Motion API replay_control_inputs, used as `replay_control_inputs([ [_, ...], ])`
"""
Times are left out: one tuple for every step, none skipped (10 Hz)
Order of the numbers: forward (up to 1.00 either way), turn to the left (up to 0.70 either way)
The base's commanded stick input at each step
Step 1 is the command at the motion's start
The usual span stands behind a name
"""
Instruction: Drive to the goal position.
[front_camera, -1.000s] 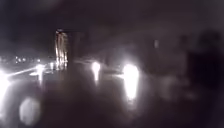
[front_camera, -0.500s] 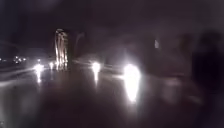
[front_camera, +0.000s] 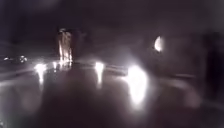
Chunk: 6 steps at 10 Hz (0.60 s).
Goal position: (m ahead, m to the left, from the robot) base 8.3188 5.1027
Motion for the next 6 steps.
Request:
replay_control_inputs([
  [0.7,0.34],
  [0.7,0.34],
  [0.7,0.34],
  [0.7,0.15],
  [0.7,0.0],
  [0.7,0.0],
])
